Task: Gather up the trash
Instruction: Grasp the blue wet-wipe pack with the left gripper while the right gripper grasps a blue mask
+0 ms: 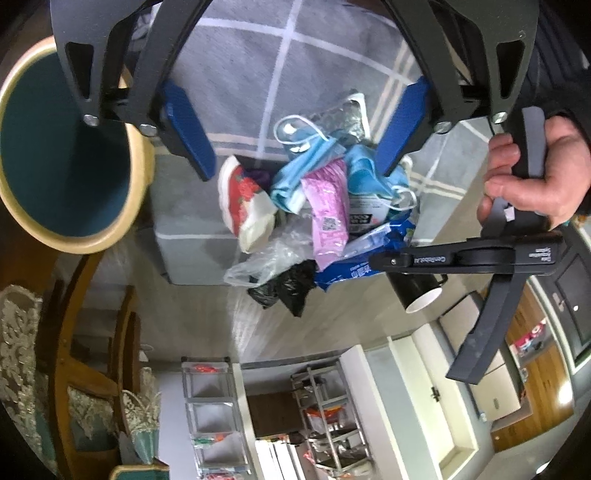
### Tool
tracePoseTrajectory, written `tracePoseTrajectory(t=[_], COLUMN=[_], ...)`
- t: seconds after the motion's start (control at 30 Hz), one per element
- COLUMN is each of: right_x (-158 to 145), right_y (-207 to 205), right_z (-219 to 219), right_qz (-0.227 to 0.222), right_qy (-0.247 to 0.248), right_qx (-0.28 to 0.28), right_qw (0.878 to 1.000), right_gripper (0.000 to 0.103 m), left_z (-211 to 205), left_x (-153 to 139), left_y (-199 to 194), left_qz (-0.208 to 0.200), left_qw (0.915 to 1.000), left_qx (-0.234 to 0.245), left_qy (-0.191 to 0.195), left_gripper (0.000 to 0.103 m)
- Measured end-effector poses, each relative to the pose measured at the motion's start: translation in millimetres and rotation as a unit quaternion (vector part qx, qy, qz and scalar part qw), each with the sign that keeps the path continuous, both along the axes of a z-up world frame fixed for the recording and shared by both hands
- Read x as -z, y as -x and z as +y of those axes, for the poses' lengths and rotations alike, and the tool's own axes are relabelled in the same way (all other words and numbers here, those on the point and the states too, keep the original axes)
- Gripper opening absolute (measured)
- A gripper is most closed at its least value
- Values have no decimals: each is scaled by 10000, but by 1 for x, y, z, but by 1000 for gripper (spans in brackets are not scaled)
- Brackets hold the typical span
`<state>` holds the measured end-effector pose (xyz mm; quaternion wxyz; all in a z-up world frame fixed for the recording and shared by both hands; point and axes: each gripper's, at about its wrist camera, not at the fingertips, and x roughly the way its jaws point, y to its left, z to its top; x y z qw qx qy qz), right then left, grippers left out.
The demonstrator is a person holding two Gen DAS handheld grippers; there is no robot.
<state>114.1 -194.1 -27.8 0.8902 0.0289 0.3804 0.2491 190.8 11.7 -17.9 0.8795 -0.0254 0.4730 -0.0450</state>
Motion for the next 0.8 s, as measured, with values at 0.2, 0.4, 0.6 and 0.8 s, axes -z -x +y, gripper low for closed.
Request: tracePoseTrajectory(t=[0.2, 0.4, 0.6, 0.8], right_x=[8, 14, 20, 34], right_y=[-11, -2, 2, -4], right_z=[23, 47, 78, 105], right_qz=[133, 183, 291, 336], right_qy=[176, 255, 306, 655], right_qx=[-280, -596, -913, -999], right_qw=[9994, 9977, 9949, 9923], right_gripper=[66, 65, 64, 61], left_z=[19, 44, 68, 82], left_x=[-8, -16, -17, -15], left_y=[11, 31, 57, 76], left_qz=[-164, -379, -497, -604], left_qw=[9997, 9981, 9948, 9918], left_qx=[-124, -309, -569, -751], left_qy=[165, 369, 683, 842], left_gripper=[14, 13, 13, 13])
